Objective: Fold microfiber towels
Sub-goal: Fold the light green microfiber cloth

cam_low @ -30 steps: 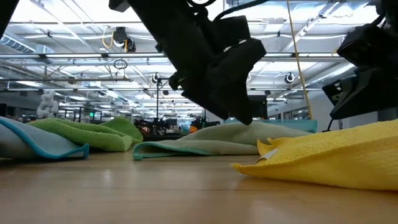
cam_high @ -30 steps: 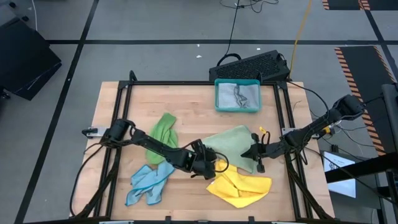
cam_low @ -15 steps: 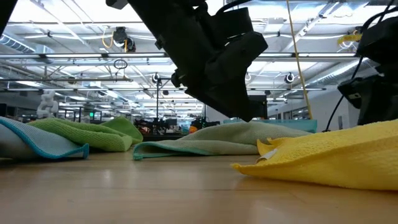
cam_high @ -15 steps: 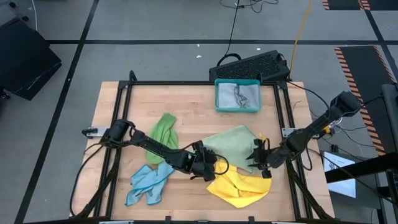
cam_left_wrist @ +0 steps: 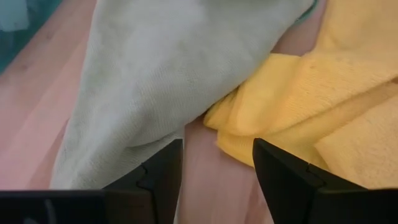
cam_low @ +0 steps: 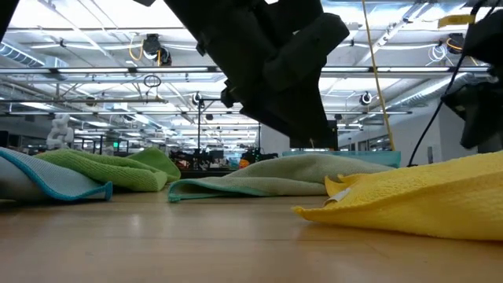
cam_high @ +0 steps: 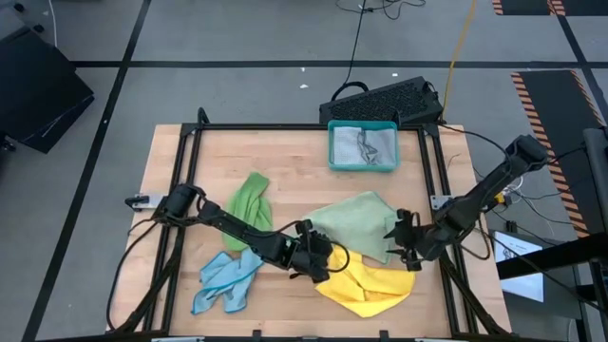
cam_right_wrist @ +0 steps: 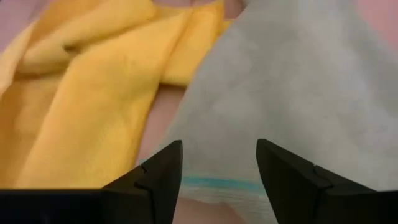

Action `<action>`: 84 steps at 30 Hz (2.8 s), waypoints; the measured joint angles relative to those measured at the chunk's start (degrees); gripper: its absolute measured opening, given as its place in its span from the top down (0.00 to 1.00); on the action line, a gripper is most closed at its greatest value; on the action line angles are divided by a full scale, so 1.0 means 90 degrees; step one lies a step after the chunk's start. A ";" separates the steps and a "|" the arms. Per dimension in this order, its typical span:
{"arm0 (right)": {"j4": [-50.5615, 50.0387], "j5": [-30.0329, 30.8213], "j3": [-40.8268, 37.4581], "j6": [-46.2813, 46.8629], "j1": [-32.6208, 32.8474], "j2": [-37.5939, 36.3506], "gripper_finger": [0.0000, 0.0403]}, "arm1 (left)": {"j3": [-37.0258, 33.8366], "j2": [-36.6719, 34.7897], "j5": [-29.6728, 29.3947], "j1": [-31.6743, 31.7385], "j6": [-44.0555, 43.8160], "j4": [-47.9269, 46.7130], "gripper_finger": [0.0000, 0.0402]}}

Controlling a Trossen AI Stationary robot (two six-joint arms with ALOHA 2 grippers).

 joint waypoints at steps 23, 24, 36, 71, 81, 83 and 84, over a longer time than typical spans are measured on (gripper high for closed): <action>-0.0068 -0.0228 -0.0891 -0.0018 -0.0001 -0.0983 0.31 | 0.0000 -0.0002 0.0029 0.0035 0.0293 0.0998 0.51; 0.0068 -0.0376 -0.0965 -0.0163 -0.0002 -0.0965 0.32 | 0.0000 -0.0002 0.0031 0.0035 0.0295 0.1016 0.51; 0.1756 -0.0456 -0.1192 -0.1938 -0.0003 -0.0784 0.97 | 0.0000 -0.0005 0.0213 0.0156 0.0366 0.2172 0.51; 0.5394 0.2886 -0.1192 -0.3482 -0.0006 0.0168 0.97 | 0.0008 0.0063 0.0306 0.0033 0.1262 0.4460 0.37; 0.5638 0.2871 -0.1190 -0.3734 0.0002 0.0105 0.97 | 0.0751 0.0797 -0.0102 0.0059 0.1865 0.4392 0.37; 0.5697 0.2861 -0.1185 -0.3736 0.0004 0.0098 0.97 | 0.1050 0.0994 -0.0189 0.0061 0.2001 0.4407 0.37; 0.5660 0.2849 -0.1187 -0.3738 0.0004 0.0085 0.97 | 0.1152 0.1062 -0.0330 0.0061 0.2077 0.4388 0.37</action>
